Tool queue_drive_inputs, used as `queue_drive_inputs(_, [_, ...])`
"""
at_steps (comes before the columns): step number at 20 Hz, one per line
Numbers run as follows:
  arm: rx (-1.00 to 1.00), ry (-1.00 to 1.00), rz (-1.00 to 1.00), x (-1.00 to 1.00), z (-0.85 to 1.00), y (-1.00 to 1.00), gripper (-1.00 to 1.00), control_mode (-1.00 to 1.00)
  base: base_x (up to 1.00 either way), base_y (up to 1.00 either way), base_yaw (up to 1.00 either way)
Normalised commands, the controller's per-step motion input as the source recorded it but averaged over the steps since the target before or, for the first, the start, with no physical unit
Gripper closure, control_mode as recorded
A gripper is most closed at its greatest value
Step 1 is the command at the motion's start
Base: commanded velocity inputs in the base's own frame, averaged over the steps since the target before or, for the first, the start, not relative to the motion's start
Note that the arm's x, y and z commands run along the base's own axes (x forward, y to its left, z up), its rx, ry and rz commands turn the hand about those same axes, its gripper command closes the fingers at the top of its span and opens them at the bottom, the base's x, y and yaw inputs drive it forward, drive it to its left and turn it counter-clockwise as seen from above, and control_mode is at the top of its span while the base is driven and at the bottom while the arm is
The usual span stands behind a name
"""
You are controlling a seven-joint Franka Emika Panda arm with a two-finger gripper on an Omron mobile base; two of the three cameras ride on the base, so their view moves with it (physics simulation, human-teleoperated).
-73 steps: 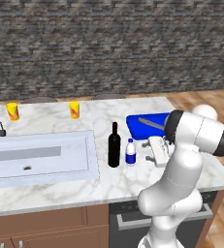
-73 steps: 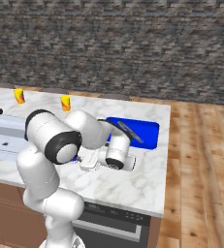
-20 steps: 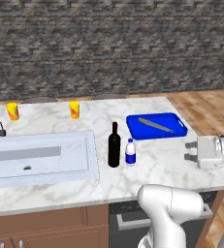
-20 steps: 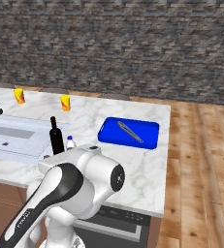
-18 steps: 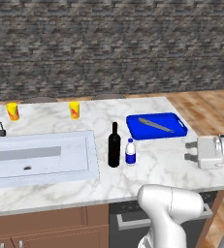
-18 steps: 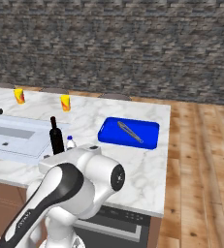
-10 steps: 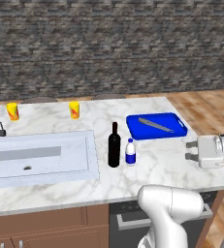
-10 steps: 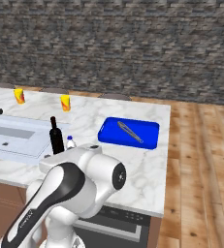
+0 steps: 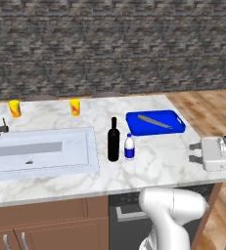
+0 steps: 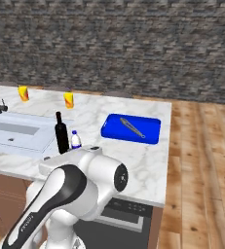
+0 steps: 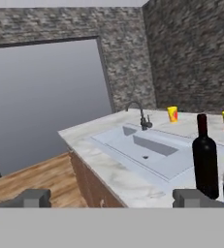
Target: Place the drinks on the dining counter in a tight cluster.
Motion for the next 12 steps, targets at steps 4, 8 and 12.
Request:
queue_drive_inputs(4, [0.0, 0.0, 0.0, 0.0, 0.0, 0.0, -1.0, 1.0, -0.55, 0.09, 0.34])
queue_drive_inputs(8, [0.0, 0.0, 0.0, 0.0, 0.0, 0.0, -1.0, 1.0, -0.29, 0.17, 0.81])
queue_drive_inputs(12, [0.0, 0.0, 0.0, 0.0, 0.0, 0.0, -1.0, 1.0, -0.08, 0.14, 1.0])
